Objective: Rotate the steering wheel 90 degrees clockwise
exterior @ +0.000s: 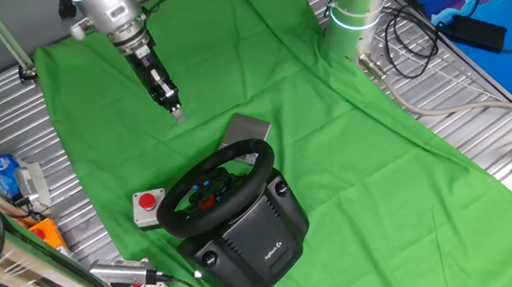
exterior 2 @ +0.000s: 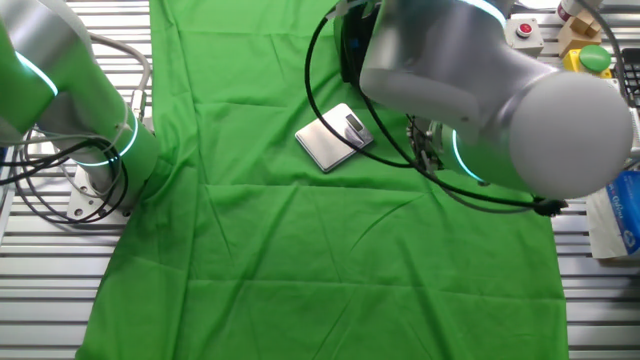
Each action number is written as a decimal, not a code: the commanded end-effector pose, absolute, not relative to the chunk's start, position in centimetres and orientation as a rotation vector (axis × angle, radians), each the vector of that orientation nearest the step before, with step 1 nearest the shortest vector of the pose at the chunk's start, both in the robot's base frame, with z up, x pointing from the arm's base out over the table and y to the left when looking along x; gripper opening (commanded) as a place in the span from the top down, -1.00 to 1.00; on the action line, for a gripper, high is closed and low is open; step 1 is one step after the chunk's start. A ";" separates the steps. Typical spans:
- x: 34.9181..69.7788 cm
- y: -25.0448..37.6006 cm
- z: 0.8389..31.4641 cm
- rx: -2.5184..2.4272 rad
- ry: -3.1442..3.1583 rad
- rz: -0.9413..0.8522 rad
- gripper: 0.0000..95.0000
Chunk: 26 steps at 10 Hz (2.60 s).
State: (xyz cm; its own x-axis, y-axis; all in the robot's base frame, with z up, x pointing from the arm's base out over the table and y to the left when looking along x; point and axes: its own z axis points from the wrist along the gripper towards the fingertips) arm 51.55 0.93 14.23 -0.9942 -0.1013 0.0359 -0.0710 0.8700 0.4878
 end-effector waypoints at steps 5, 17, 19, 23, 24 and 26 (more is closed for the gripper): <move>51.6 1.6 13.9 0.187 -2.975 -0.763 1.00; 51.5 1.6 13.6 0.279 -2.949 -0.756 1.00; 51.5 1.6 13.6 0.288 -2.945 -0.763 1.00; 51.6 1.7 13.6 0.328 -2.940 -0.768 1.00; 51.7 1.9 13.5 0.335 -2.940 -0.775 1.00; 52.4 3.7 13.6 0.306 -2.941 -0.787 1.00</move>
State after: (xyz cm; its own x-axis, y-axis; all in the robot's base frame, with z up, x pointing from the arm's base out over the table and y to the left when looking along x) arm 52.39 3.50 13.58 -0.9753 -0.2195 0.0264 -0.1769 0.8466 0.5020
